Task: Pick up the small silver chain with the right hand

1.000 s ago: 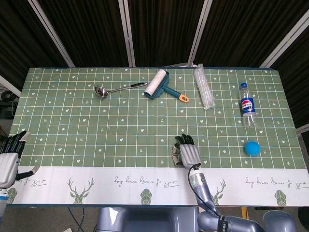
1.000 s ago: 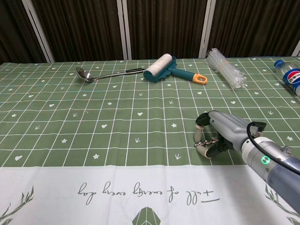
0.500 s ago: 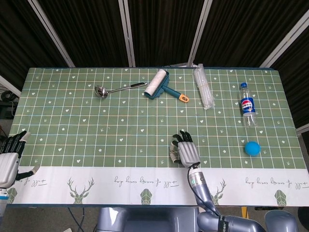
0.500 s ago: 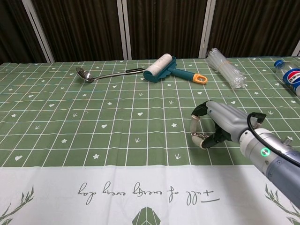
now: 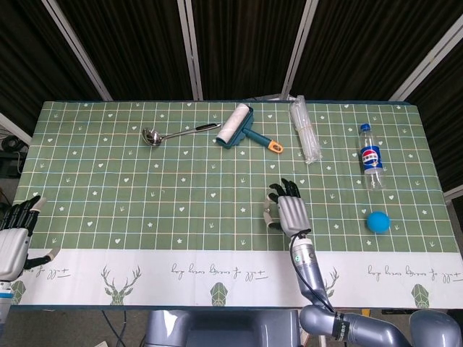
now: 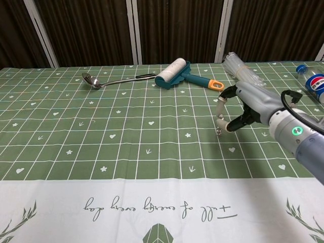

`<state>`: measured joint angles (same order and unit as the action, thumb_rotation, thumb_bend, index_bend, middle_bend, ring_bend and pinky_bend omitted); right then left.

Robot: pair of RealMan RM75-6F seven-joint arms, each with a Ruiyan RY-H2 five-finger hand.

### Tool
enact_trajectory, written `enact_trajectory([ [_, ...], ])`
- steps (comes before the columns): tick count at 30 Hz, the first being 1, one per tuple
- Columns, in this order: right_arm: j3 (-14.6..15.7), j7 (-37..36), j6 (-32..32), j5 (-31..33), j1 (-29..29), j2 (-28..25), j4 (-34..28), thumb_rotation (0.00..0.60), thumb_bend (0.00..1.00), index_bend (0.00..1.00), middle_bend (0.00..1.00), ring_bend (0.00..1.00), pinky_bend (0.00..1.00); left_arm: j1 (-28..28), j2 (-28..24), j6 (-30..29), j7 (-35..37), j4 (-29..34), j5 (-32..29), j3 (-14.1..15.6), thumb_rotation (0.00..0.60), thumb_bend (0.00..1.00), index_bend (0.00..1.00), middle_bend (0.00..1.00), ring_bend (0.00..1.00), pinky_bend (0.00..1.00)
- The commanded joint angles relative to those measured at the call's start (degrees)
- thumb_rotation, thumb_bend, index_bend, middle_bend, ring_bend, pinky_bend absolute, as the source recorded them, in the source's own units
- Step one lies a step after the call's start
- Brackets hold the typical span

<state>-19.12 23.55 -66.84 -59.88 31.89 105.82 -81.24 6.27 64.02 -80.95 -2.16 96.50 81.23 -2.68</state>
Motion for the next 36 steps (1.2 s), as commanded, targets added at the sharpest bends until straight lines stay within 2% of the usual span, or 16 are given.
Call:
enact_trajectory([
  [1, -1.24, 0.10, -0.08, 1.23, 0.45, -0.69, -0.64, 0.600, 0.38, 0.58, 0.19, 0.00, 0.03, -0.01, -0.04, -0.02, 0.03, 0.04, -0.10, -0.05, 0.600, 0.15, 0.00, 0.00, 0.00, 0.00],
  [10, -5.51, -0.16, 0.55, 6.17, 2.35, -2.39, -0.57, 0.600, 0.38, 0.58, 0.19, 0.00, 0.03, 0.00, -0.06, -0.05, 0.10, 0.14, -0.31, -0.18, 0.600, 0.15, 0.00, 0.00, 0.00, 0.00],
  [22, -9.89, -2.41, 3.16, 11.19, 6.10, -3.73, 5.52, 0.600, 0.39, 0.59, 0.19, 0.00, 0.03, -0.06, 0.18, -0.20, -0.05, -0.14, -0.70, -0.38, 0.600, 0.15, 0.00, 0.00, 0.00, 0.00],
  [36, -10.48, -3.92, 5.97, 14.18, 10.12, -2.66, 14.17, 0.600, 0.39, 0.59, 0.19, 0.00, 0.03, -0.25, -0.06, -0.44, 0.23, -0.02, -0.47, -0.25, 0.600, 0.15, 0.00, 0.00, 0.00, 0.00],
])
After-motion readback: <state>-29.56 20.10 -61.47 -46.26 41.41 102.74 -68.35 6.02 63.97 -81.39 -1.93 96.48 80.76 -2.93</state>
